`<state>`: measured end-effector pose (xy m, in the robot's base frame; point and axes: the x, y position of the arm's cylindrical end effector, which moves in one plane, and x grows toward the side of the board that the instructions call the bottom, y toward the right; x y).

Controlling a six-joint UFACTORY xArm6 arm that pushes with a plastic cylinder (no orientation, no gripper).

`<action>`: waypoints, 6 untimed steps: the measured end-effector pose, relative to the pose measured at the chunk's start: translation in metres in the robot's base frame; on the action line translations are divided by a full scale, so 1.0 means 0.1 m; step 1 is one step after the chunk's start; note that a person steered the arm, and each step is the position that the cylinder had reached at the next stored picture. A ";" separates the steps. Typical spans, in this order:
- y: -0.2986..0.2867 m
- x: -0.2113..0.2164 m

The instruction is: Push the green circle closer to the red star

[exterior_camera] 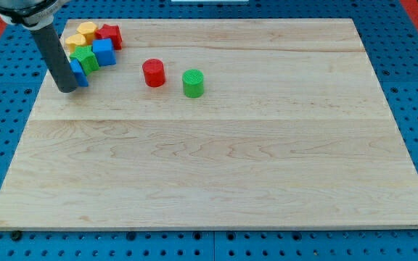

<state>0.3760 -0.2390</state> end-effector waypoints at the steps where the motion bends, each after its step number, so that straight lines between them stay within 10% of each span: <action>1: 0.00 -0.20; 3: 0.01 -0.67; 6: 1.26 0.71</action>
<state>0.4465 -0.1126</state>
